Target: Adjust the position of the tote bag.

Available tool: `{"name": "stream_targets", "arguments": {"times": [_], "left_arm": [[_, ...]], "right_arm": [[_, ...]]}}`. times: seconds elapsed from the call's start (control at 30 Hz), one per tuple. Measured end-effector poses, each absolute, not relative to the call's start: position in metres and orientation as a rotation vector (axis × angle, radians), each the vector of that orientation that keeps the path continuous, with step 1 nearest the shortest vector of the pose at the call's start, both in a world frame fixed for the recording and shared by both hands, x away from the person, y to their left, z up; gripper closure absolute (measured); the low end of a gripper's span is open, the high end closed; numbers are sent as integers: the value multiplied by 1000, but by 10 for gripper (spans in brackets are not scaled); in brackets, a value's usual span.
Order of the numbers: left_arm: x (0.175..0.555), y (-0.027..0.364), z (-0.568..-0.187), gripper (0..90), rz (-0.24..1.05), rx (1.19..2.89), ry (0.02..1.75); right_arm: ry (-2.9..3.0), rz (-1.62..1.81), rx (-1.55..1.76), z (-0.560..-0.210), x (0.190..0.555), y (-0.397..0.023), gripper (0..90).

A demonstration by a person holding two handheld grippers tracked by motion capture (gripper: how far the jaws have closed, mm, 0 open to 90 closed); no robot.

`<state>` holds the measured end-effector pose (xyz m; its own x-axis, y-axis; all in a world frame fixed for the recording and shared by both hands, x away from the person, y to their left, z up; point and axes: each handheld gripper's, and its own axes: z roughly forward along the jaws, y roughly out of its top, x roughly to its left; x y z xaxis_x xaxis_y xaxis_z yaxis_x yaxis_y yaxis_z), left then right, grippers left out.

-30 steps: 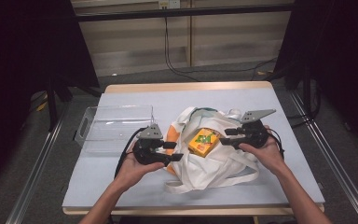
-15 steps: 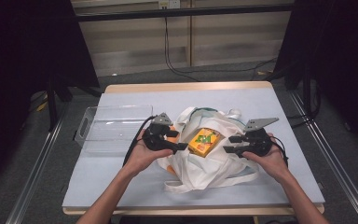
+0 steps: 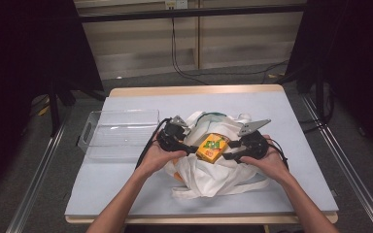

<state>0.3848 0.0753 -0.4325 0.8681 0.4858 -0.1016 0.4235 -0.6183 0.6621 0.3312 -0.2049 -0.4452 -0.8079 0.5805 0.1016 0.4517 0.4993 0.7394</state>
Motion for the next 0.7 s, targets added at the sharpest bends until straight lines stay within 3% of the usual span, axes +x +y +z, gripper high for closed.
{"name": "stream_targets", "arguments": {"times": [0.2,0.3,0.43,0.53,0.7], "left_arm": [[389,75,-438,415,146,2374,708],[389,68,-441,414,149,2404,673],[394,64,-446,428,146,2411,691],[397,63,-447,509,160,2444,704],[404,65,-446,716,182,2464,736]], "right_arm": [[2669,1071,875,-458,331,-197,408],[2688,1020,851,-460,328,-196,419],[2709,976,861,-463,325,-198,505],[2694,961,870,-468,322,-198,568],[2671,970,878,-466,320,-202,715]]}}
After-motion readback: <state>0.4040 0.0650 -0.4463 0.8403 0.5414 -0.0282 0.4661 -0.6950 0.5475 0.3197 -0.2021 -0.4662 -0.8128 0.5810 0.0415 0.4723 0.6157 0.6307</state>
